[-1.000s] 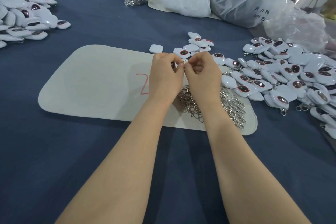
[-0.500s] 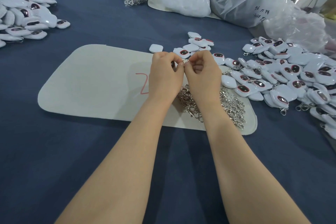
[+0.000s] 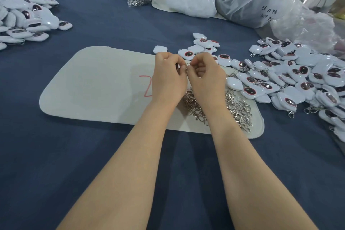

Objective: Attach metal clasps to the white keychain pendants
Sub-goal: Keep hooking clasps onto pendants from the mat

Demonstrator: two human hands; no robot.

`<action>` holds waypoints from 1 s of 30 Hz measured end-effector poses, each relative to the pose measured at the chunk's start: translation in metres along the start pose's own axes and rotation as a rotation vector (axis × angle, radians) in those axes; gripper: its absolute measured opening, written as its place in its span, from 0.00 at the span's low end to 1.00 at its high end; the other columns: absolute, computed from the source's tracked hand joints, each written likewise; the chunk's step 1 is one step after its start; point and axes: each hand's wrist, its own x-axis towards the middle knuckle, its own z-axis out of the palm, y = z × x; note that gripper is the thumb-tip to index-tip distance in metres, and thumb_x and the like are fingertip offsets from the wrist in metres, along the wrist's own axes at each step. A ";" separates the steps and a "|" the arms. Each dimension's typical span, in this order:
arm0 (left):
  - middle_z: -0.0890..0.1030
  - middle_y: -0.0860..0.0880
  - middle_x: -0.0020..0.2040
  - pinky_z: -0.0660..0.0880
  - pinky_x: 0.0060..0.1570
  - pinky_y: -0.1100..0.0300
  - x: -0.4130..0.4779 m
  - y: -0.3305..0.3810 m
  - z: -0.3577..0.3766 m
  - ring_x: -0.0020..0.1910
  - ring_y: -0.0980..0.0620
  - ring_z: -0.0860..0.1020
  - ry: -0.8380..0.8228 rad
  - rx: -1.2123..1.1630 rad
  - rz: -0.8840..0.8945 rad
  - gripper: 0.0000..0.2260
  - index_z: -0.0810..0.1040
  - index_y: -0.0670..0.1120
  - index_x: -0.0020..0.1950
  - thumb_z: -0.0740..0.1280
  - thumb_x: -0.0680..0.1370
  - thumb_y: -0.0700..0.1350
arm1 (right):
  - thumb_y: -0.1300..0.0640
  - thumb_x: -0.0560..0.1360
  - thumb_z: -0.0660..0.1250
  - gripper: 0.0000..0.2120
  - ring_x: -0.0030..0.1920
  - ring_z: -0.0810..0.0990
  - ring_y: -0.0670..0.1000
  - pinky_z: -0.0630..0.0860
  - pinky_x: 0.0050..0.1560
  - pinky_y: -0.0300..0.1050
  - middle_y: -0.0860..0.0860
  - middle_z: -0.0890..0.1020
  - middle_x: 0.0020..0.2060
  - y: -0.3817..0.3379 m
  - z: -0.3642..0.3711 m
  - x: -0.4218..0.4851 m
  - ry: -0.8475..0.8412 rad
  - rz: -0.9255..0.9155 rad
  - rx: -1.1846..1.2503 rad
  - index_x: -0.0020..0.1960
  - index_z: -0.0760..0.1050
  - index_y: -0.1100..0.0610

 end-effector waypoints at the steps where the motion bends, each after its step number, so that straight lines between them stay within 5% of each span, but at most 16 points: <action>1: 0.67 0.51 0.53 0.66 0.47 0.69 0.000 0.000 0.000 0.40 0.60 0.71 0.000 0.006 0.000 0.05 0.77 0.45 0.45 0.63 0.77 0.37 | 0.67 0.72 0.65 0.09 0.33 0.72 0.41 0.70 0.39 0.28 0.47 0.76 0.36 0.000 0.000 0.000 0.001 -0.002 -0.002 0.42 0.71 0.54; 7: 0.69 0.47 0.60 0.73 0.48 0.52 -0.005 0.008 -0.003 0.47 0.46 0.76 0.026 0.151 0.070 0.05 0.77 0.43 0.48 0.61 0.78 0.39 | 0.67 0.73 0.65 0.04 0.35 0.74 0.46 0.70 0.39 0.29 0.48 0.78 0.38 -0.002 0.002 -0.001 0.052 -0.009 -0.007 0.45 0.76 0.60; 12: 0.69 0.47 0.60 0.72 0.43 0.52 -0.007 0.011 -0.005 0.45 0.43 0.76 0.060 0.249 0.126 0.06 0.76 0.42 0.47 0.60 0.78 0.39 | 0.67 0.73 0.65 0.04 0.36 0.74 0.47 0.70 0.40 0.30 0.48 0.77 0.38 -0.002 0.003 -0.002 0.057 0.005 0.017 0.44 0.75 0.60; 20: 0.69 0.49 0.56 0.73 0.53 0.56 0.000 0.002 -0.004 0.44 0.52 0.74 0.019 0.046 0.014 0.06 0.78 0.44 0.47 0.62 0.77 0.37 | 0.68 0.72 0.63 0.02 0.41 0.75 0.56 0.73 0.44 0.48 0.56 0.78 0.39 0.000 0.000 -0.002 -0.029 -0.121 -0.081 0.43 0.73 0.64; 24: 0.72 0.49 0.52 0.67 0.45 0.68 0.002 0.001 -0.004 0.38 0.61 0.72 -0.020 -0.007 -0.007 0.06 0.77 0.47 0.44 0.64 0.77 0.38 | 0.68 0.72 0.63 0.02 0.39 0.74 0.55 0.72 0.42 0.43 0.56 0.78 0.38 0.002 -0.001 -0.002 -0.026 -0.129 -0.084 0.43 0.72 0.63; 26: 0.77 0.48 0.44 0.71 0.45 0.63 0.002 0.002 -0.004 0.39 0.55 0.76 -0.059 -0.089 -0.052 0.06 0.79 0.45 0.43 0.64 0.76 0.37 | 0.68 0.72 0.63 0.03 0.36 0.73 0.51 0.71 0.40 0.37 0.53 0.77 0.36 0.004 -0.002 -0.002 0.001 -0.091 -0.070 0.42 0.72 0.61; 28: 0.77 0.50 0.40 0.77 0.50 0.58 0.002 0.006 -0.006 0.41 0.51 0.79 -0.081 -0.235 -0.163 0.07 0.80 0.44 0.49 0.63 0.77 0.37 | 0.67 0.72 0.64 0.06 0.34 0.72 0.46 0.69 0.38 0.30 0.49 0.76 0.35 0.005 -0.003 0.000 0.033 -0.037 -0.043 0.42 0.72 0.58; 30: 0.75 0.53 0.43 0.76 0.51 0.62 0.003 0.008 -0.009 0.40 0.58 0.80 -0.089 -0.461 -0.309 0.13 0.75 0.44 0.62 0.61 0.78 0.36 | 0.67 0.73 0.64 0.07 0.33 0.72 0.45 0.69 0.38 0.30 0.48 0.76 0.34 0.006 -0.004 0.000 0.054 0.014 -0.014 0.42 0.71 0.56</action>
